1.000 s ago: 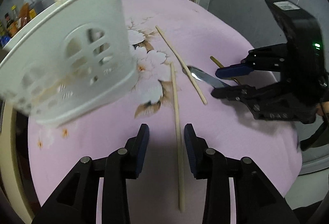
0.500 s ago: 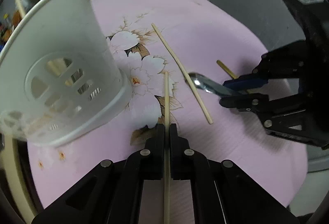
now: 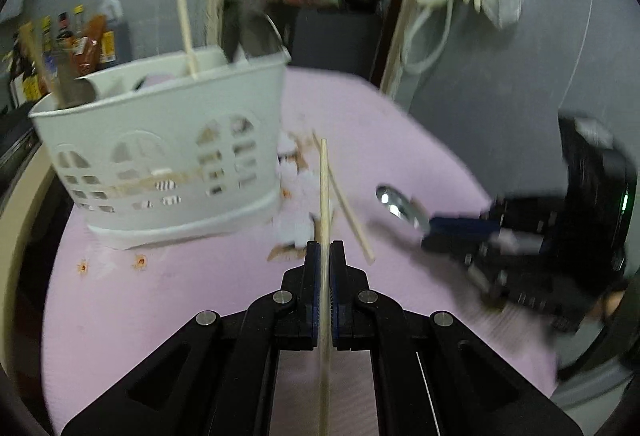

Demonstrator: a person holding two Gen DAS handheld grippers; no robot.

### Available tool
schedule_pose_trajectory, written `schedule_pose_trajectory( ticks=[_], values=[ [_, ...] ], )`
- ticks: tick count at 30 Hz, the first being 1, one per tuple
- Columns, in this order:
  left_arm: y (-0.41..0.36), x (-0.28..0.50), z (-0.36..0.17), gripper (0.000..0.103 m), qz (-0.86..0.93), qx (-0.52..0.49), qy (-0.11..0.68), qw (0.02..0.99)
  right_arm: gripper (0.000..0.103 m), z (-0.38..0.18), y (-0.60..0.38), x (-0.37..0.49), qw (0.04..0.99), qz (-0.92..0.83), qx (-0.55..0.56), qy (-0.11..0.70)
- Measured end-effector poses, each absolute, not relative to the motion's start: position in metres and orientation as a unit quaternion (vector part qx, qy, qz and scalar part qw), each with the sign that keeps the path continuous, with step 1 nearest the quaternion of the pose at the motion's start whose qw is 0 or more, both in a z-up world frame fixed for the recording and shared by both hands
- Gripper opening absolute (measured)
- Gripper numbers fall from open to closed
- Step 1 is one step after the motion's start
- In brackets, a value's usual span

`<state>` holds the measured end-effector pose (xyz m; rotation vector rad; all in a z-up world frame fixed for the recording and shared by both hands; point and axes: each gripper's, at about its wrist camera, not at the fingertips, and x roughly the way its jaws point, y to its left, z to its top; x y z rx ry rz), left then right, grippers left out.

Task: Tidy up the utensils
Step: 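Lift the spatula with the right tool while the left tool lifts the chopstick, then carry the spatula and chopstick up over the white caddy with both tools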

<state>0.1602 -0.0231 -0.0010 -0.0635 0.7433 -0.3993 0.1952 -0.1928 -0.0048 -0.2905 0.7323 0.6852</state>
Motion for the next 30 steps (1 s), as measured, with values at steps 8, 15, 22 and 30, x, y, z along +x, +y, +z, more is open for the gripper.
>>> schedule_pose_trajectory(
  ticks=[8, 15, 22, 30],
  values=[
    [0.013, 0.142, 0.035, 0.002, -0.186, -0.11, 0.276, 0.937, 0.013, 0.016, -0.178, 0.159, 0.903, 0.345, -0.132, 0.219],
    [0.032, 0.129, 0.062, 0.002, -0.185, -0.137, 0.203, 0.952, 0.013, 0.04, -0.176, 0.15, 0.916, 0.363, -0.092, 0.144],
    [0.044, 0.147, 0.108, 0.002, -0.166, -0.136, 0.143, 0.966, 0.013, 0.081, -0.161, 0.169, 0.919, 0.383, -0.048, 0.079],
    [0.075, 0.169, 0.148, 0.002, -0.119, -0.13, 0.078, 0.981, 0.014, 0.123, -0.132, 0.193, 0.925, 0.381, 0.003, 0.009]
  ],
)
